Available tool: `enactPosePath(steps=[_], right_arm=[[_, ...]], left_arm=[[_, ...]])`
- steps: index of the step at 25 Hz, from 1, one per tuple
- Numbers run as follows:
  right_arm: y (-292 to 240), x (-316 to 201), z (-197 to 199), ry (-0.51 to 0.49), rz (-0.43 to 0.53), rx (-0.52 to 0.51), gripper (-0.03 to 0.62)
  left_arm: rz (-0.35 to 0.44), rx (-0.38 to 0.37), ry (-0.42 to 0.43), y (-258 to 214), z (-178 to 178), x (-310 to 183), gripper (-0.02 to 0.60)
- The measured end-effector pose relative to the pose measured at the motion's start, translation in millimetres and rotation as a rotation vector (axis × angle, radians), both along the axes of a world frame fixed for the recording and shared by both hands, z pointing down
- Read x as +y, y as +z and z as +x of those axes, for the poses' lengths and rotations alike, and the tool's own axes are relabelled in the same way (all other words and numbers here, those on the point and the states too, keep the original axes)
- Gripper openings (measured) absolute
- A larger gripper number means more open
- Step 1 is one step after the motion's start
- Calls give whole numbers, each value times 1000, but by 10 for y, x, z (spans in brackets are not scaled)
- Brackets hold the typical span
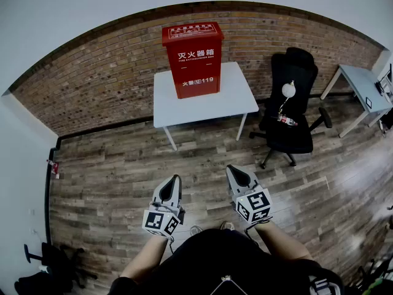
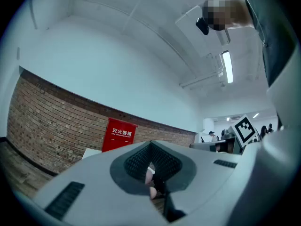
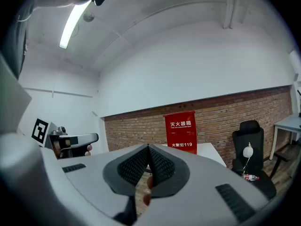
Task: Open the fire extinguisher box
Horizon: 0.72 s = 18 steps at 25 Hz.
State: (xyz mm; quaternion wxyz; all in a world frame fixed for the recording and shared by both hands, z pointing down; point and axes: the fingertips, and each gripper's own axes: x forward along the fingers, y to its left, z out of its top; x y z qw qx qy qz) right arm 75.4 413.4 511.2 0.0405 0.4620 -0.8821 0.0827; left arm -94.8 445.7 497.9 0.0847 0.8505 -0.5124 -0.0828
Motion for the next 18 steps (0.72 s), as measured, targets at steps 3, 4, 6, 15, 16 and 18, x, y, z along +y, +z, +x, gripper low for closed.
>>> enactPosePath(steps=[3,4,6,15,16,18], right_arm=[[23,18,-27,5,-8,-2,17],[26,22,-38,6,-10,-5,17],[24,24,-56,13,-16,-10,18],[13,29,-137,31,-18,-45,18],[11,29,-164,30,-18,-44,18],[12,28,-235,31,-22,-44,18]], left_arm=[[0,-2,2,25,-28,9,48],[0,-1,2,26,-39,11,48],[-1,-3,2,20,-64,17,48],[-2,-9,-5,24,-206,41,48],[-3,-9,-3,25,-228,40,48],[-1,-10,3,22,-283,41,48]])
